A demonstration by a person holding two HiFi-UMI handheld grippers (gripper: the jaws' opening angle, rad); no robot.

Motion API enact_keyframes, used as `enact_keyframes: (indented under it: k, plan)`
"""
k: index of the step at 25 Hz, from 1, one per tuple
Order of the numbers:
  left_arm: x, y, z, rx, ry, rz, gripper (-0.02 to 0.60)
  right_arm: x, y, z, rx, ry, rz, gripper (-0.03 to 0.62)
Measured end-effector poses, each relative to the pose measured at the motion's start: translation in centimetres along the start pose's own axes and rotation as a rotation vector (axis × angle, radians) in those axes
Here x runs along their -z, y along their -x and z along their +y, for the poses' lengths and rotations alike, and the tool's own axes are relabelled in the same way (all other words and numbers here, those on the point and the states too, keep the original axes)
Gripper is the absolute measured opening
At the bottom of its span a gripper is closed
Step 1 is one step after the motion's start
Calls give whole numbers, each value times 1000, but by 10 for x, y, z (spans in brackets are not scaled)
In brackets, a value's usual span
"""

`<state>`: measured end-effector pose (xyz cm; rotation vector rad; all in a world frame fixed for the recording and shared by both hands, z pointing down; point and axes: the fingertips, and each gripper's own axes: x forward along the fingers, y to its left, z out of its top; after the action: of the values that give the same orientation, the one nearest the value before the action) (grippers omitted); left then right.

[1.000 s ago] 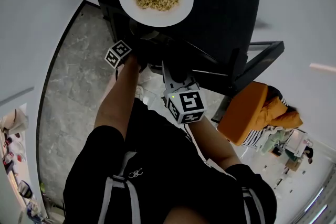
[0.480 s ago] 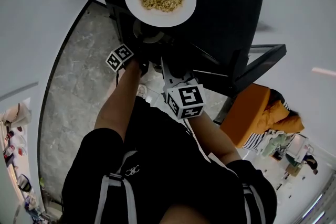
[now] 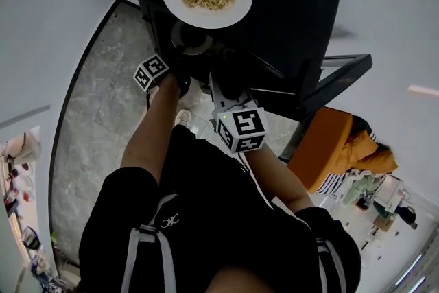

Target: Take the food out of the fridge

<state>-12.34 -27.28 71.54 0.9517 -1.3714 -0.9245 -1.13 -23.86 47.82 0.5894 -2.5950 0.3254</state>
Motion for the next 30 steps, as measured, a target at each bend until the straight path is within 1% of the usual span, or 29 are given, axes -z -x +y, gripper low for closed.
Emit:
enact_keyframes:
  k: [3, 5, 9, 12, 15, 20, 25, 27, 30]
  plan:
    - [1, 6, -4, 87, 45, -16, 8, 1, 2, 0, -1, -4, 3, 0]
    - [1, 11, -3, 128, 71, -25, 8, 0, 2, 2, -5, -6, 2, 0]
    - [1, 23, 2, 167, 102, -40, 8, 1, 2, 6, -13, -2, -3, 0]
    - [3, 33, -4, 193, 102, -39, 8, 1, 3, 8, -14, -4, -7, 0]
    - [6, 45, -14, 191, 91, -15, 8, -1, 4, 9, -12, -19, -16, 0]
    - [20, 76, -36, 179, 42, 37, 8, -7, 9, 13, -4, -37, -43, 0]
    - [24, 120, -62, 183, 57, 57, 8, -12, 12, 21, 9, -41, -63, 0]
    - [24, 137, -73, 186, 61, 77, 8, -14, 15, 23, 19, -36, -73, 0]
    - [22, 161, -90, 186, 44, 120, 8, -14, 19, 20, 56, -43, -83, 0]
